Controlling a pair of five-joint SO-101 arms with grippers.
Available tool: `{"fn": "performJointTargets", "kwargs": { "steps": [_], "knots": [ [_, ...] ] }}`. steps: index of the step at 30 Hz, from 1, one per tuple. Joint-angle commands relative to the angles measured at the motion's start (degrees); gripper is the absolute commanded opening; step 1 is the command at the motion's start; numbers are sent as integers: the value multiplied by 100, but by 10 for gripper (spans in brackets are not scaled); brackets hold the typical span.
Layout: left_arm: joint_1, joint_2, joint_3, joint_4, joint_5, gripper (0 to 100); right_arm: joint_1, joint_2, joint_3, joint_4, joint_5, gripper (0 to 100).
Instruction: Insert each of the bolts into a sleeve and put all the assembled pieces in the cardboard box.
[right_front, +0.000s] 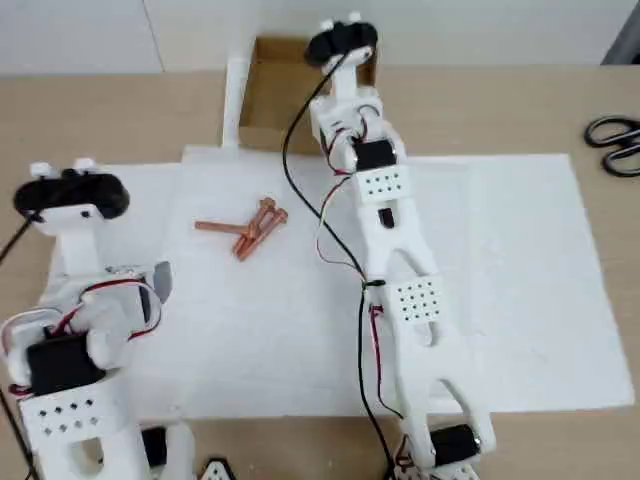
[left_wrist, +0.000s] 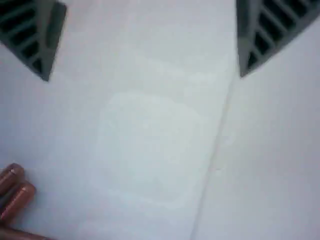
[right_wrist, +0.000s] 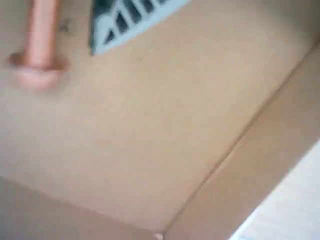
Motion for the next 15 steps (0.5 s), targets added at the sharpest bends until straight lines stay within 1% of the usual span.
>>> {"fn": "performJointTargets", "kwargs": {
  "steps": [1,4,5,8,15],
  "knots": [
    [-18,-79,-22,-9,35,230,-22,-189,-334,-110,35,155],
    [-18,-79,-22,-9,35,230,-13,-198,-484,-48,35,155],
    [-18,-79,-22,-9,35,230,4,-207,-624,119,35,155],
    [-18,-79,-31,-9,35,230,40,-541,-651,787,35,155],
    [-18,-79,-66,-9,44,230,136,-2193,-633,2484,35,155]
  ]
}}
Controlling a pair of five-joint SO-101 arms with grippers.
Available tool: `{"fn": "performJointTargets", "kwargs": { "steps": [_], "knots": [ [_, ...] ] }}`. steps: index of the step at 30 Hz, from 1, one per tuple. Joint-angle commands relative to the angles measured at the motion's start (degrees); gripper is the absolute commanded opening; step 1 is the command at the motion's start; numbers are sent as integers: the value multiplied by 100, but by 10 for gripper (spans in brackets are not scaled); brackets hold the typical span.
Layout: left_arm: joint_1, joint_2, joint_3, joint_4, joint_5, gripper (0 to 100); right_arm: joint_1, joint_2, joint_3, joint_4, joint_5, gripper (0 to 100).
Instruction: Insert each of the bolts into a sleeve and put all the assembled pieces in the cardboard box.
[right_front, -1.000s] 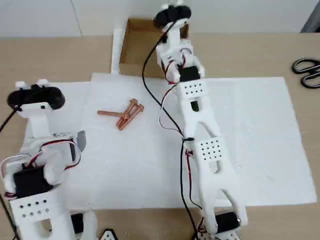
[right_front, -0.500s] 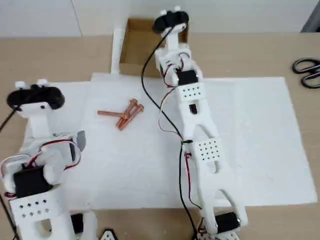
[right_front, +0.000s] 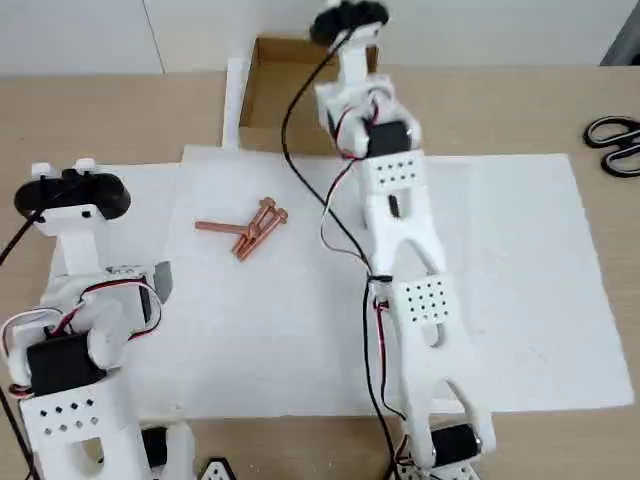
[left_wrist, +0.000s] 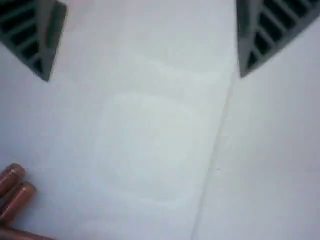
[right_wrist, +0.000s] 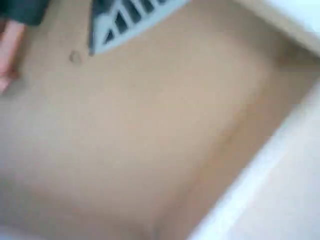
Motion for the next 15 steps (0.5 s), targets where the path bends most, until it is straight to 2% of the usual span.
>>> {"fn": "performJointTargets", "kwargs": {
  "steps": [1,5,10,15],
  "knots": [
    [-18,-79,-66,-9,44,230,101,-1165,-273,769,44,155],
    [-18,-79,-66,-9,44,229,136,-1930,-273,1921,88,155],
    [-18,-79,-66,-9,44,229,154,-2747,-255,3530,607,155],
    [-18,-79,-66,-9,44,229,435,-3178,-237,3609,642,154]
  ]
}}
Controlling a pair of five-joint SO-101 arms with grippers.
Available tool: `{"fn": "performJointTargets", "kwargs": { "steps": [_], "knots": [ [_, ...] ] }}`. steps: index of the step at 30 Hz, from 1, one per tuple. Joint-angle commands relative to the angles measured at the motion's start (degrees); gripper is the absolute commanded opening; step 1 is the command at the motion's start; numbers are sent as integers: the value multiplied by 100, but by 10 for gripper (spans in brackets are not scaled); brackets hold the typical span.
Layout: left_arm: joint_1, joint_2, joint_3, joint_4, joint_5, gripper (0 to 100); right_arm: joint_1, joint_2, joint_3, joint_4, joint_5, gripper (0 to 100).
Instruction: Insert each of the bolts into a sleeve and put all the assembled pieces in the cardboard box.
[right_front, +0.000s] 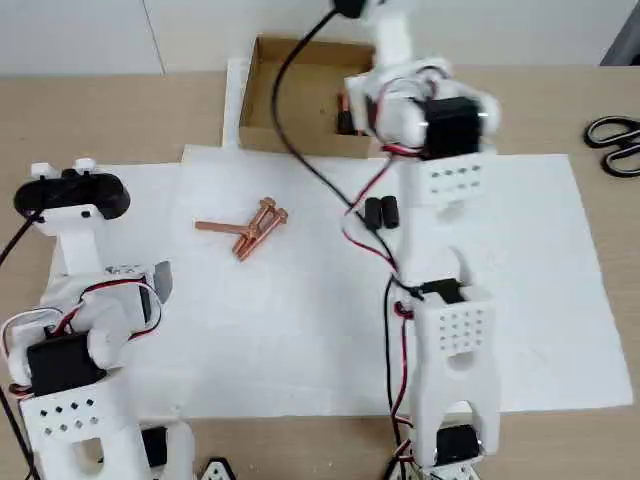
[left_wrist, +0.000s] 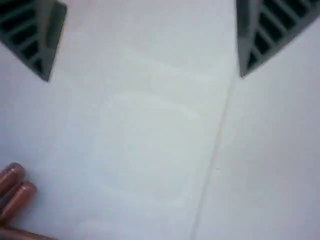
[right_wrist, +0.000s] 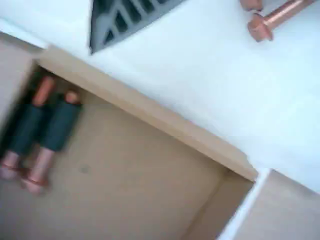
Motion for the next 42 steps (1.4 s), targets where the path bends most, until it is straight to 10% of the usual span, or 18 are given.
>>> {"fn": "performJointTargets", "kwargs": {
  "steps": [1,21,42],
  "knots": [
    [-18,-79,-66,-9,35,229,171,-585,-123,171,79,154],
    [-35,-79,-31,9,35,229,505,-3881,7112,66,132,155],
    [-44,-79,-13,18,35,229,532,-4980,9908,101,4413,155]
  ]
}}
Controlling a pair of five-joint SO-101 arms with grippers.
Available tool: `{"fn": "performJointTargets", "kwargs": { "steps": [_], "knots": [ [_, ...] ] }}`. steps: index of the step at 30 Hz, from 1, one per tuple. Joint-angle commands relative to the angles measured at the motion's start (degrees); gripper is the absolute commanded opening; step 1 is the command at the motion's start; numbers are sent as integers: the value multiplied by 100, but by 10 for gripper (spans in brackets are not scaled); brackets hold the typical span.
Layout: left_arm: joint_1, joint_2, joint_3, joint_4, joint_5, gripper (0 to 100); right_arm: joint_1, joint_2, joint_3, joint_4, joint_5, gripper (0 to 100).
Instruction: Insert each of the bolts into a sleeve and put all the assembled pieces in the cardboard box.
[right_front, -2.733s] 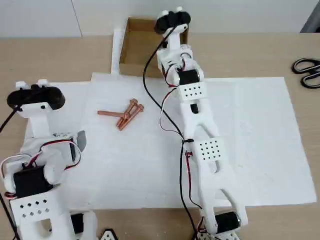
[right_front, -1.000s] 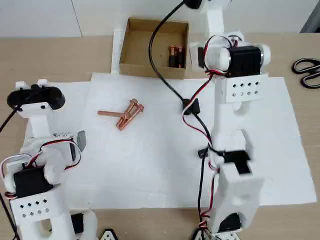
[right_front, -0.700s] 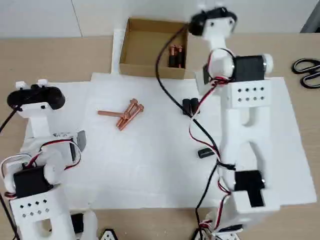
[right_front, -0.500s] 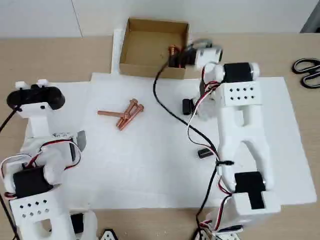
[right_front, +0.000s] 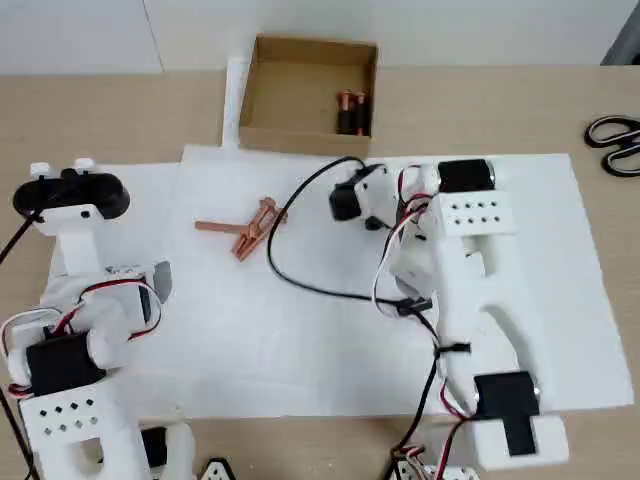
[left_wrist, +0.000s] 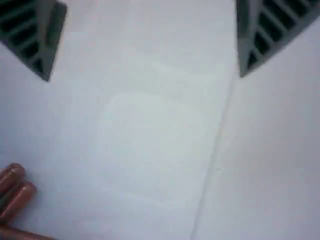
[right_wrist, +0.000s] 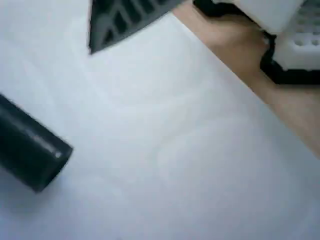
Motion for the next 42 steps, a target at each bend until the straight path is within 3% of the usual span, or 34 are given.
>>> {"fn": "performJointTargets", "kwargs": {
  "steps": [1,22,26,42],
  "knots": [
    [-44,-79,-13,18,35,229,48,-532,18,48,440,155],
    [-44,-88,215,18,35,229,4,-637,800,22,2576,165],
    [-44,-88,215,18,35,229,-57,-629,844,-13,2822,205],
    [-44,-88,215,18,35,229,-57,312,818,-611,3051,205]
  ]
}}
